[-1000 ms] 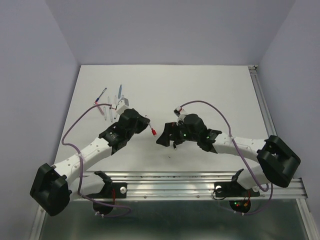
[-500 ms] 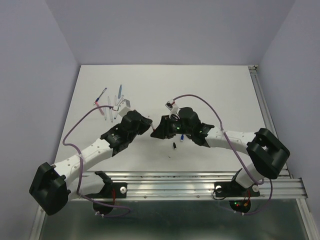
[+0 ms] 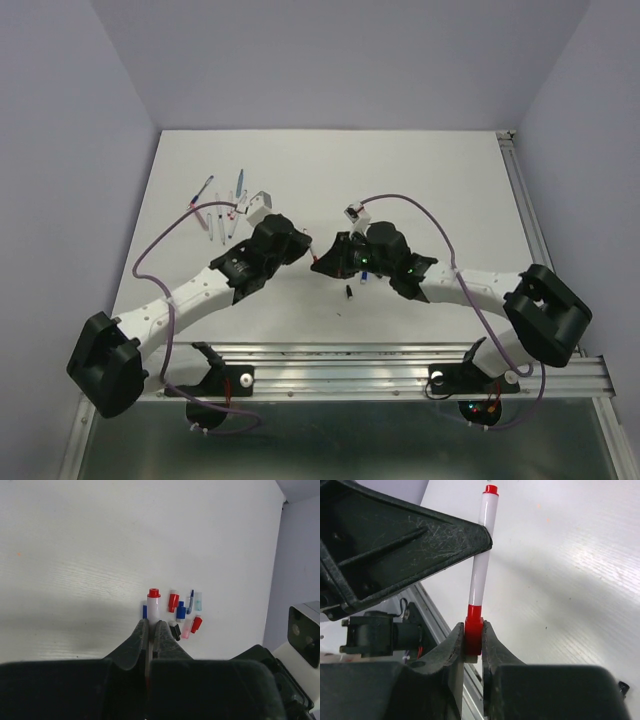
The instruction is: Open the pen caps
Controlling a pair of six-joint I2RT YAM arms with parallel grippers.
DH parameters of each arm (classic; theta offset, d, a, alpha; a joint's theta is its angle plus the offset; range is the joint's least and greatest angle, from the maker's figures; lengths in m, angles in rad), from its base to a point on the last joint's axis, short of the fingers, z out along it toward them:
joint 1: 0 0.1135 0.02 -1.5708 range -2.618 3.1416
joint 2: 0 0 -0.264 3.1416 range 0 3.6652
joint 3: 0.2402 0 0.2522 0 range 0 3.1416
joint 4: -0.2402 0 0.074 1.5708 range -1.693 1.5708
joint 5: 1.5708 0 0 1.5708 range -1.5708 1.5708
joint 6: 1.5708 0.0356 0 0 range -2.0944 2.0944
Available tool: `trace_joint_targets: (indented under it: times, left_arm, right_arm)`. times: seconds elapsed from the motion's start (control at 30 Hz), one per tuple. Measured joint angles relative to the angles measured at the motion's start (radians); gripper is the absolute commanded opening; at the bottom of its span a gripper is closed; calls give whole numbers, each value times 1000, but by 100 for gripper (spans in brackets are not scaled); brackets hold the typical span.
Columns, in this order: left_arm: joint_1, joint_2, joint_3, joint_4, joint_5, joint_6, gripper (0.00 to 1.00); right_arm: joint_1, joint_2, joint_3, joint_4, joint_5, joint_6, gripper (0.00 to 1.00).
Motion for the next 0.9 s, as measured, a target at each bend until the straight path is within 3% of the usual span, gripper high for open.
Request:
trace_joint_targets:
  times: [0.1, 0.27, 0.33, 0.47, 0.67, 0.9]
  left_arm:
    - [50, 51, 56, -5, 63, 29, 0]
    - [305, 148, 150, 115, -98, 74, 0]
    - [354, 142, 161, 134, -153, 94, 0]
    - [358, 108, 163, 137, -169, 139, 0]
    - [358, 3, 119, 116, -113, 227, 0]
    - [358, 6, 42, 53, 63, 290, 0]
  right_arm:
    - [28, -43, -27, 9, 99, -13, 1]
    - [260, -159, -91, -28, -142, -31, 1]
    - [286, -187, -91, -42, -179, -42, 1]
    - [261, -209, -91, -83, -154, -55, 1]
    - [231, -209, -90, -257, 29, -69, 1]
    - [32, -208, -91, -461, 241, -62, 5]
